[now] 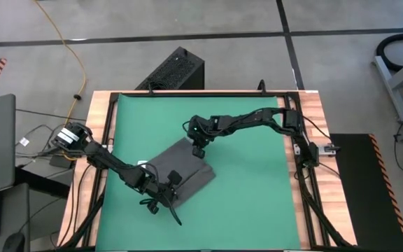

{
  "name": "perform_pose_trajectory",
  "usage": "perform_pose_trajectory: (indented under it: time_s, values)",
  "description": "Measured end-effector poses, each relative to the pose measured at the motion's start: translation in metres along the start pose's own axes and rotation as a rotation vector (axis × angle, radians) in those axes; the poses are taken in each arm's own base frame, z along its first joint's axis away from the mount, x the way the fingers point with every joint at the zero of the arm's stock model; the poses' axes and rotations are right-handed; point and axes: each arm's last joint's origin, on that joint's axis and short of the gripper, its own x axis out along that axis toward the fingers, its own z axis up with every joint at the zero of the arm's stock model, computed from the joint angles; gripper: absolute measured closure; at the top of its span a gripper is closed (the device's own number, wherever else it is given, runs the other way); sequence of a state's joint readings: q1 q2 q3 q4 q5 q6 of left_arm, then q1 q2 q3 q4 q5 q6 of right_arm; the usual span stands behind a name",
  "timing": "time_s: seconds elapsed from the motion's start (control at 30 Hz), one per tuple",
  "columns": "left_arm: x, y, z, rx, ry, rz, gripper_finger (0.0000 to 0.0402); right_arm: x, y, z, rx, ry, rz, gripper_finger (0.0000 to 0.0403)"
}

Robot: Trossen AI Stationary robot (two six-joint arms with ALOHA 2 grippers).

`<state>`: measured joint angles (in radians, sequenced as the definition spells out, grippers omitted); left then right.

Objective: Roll towel
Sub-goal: Roll the gray towel

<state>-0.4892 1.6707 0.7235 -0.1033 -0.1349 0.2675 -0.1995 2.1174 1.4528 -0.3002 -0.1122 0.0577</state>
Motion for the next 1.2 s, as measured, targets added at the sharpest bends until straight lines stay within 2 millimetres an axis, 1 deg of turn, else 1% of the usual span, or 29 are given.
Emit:
perform_pose_trajectory:
  time_s: [0.13,0.23,0.33,0.4,0.5,0.57,0.63,0.67,0.77,0.83,0.9,0.93,1.0,1.03,1.1,1.2]
  values:
    - [0.000,0.000,0.000,0.025,0.004,0.011,0.0401,-0.001,0.001,-0.007,0.031,0.085,-0.060,0.0398]
    - [-0.001,0.001,0.000,0.101,0.008,0.026,0.0401,-0.003,0.003,-0.012,0.051,0.134,-0.068,0.0398]
    - [-0.002,0.002,-0.001,0.139,0.011,0.024,0.0401,-0.014,0.008,-0.009,0.043,0.124,-0.069,0.0398]
    - [-0.002,0.003,-0.001,0.137,0.014,0.019,0.0401,-0.026,0.010,-0.003,0.036,0.070,-0.057,0.0398]
    - [-0.002,0.003,-0.001,0.135,0.018,0.022,0.0401,-0.040,0.014,0.020,0.011,-0.115,0.012,0.0398]
    - [-0.002,0.003,-0.001,0.135,0.016,0.024,0.0401,-0.041,0.015,0.025,0.003,-0.162,0.056,0.0398]
    - [-0.002,0.003,-0.001,0.135,0.015,0.026,0.0401,-0.035,0.016,0.025,-0.017,-0.176,0.063,0.0398]
    - [-0.002,0.003,-0.001,0.135,0.015,0.026,0.0401,-0.027,0.016,0.023,-0.026,-0.177,0.058,0.0398]
    - [-0.002,0.003,-0.001,0.134,0.015,0.033,0.0401,-0.024,0.018,0.027,-0.033,-0.233,0.079,0.0398]
    - [-0.002,0.003,-0.001,0.134,0.015,0.032,0.0401,-0.017,0.020,0.034,-0.044,-0.291,0.091,0.0399]
    - [-0.002,0.003,-0.001,0.126,0.014,0.033,0.0401,-0.011,0.022,0.032,-0.051,-0.275,0.098,0.0399]
    - [-0.002,0.003,-0.001,0.123,0.014,0.034,0.0401,-0.002,0.020,0.029,-0.055,-0.258,0.098,0.0399]
    - [-0.002,0.004,0.000,0.120,0.009,0.037,0.0401,0.004,0.020,0.034,-0.064,-0.293,0.103,0.0399]
    - [-0.002,0.004,0.000,0.119,0.004,0.039,0.0401,0.005,0.019,0.035,-0.060,-0.274,0.103,0.0399]
    - [-0.002,0.004,0.000,0.119,0.008,0.039,0.0401,0.007,0.017,0.044,-0.063,-0.313,0.107,0.0399]
    - [-0.002,0.004,0.000,0.116,0.010,0.041,0.0401,0.018,0.013,0.037,-0.053,-0.249,0.099,0.0399]
